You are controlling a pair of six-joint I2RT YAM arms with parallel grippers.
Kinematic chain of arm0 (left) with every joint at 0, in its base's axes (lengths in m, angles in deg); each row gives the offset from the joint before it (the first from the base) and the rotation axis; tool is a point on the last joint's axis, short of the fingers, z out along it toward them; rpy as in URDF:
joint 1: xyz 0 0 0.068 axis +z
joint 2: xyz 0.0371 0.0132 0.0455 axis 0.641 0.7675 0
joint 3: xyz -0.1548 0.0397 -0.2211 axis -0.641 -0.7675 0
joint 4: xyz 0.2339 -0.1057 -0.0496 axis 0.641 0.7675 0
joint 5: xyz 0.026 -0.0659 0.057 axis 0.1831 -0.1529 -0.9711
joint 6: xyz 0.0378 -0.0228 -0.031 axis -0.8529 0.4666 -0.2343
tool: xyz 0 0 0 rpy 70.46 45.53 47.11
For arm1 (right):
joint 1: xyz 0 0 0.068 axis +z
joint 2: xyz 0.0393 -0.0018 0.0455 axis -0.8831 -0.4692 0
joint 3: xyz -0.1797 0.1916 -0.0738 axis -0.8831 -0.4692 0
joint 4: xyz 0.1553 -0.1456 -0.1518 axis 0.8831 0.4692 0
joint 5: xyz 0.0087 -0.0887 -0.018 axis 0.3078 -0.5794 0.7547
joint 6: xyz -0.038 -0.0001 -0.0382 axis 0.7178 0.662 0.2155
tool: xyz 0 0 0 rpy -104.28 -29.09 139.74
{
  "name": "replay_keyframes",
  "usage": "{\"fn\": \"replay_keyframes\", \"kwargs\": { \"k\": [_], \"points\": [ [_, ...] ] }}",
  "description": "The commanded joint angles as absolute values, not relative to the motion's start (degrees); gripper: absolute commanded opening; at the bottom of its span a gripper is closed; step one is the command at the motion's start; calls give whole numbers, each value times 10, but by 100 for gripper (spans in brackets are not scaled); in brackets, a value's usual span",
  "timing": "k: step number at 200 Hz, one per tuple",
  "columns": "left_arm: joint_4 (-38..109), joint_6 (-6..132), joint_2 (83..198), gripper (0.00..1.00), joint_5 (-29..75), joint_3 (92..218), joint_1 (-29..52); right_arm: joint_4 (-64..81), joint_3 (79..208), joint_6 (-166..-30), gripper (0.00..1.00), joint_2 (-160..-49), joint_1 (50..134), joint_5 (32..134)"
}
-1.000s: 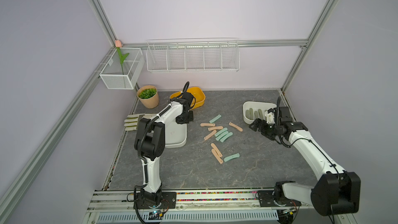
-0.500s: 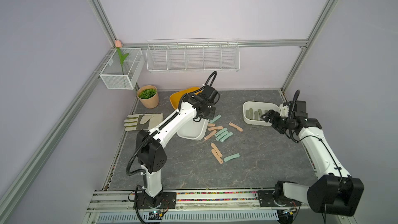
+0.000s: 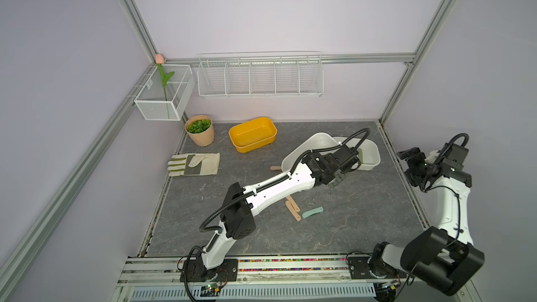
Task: Place the fruit knives into the storage box by color
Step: Place the storage box at the center of the board.
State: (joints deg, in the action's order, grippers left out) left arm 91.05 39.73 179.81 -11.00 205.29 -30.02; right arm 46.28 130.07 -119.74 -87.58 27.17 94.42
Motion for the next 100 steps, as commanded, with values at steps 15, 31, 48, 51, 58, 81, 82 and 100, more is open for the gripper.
{"fn": "replay_keyframes", "kwargs": {
  "k": [15, 31, 48, 51, 58, 81, 82, 100],
  "points": [
    [832, 284, 1837, 0, -118, 2102, -340, 451, 1284, -1214, 90, -858, 237, 971],
    [829, 278, 1861, 0, -98, 2129, -348, 450, 1277, -1212, 89, -857, 218, 974],
    [822, 273, 1884, 0, -76, 2151, -354, 450, 1269, -1210, 90, -856, 202, 975],
    [819, 272, 1887, 0, -72, 2153, -355, 449, 1268, -1209, 90, -857, 199, 975],
    [812, 270, 1895, 0, -65, 2158, -358, 448, 1264, -1210, 89, -856, 194, 977],
    [794, 263, 1921, 0, -43, 2175, -365, 443, 1253, -1212, 90, -855, 185, 981],
    [793, 262, 1923, 0, -42, 2177, -365, 443, 1253, -1211, 90, -855, 185, 981],
    [792, 262, 1946, 0, -31, 2199, -369, 439, 1249, -1214, 90, -856, 183, 985]
  ]
}}
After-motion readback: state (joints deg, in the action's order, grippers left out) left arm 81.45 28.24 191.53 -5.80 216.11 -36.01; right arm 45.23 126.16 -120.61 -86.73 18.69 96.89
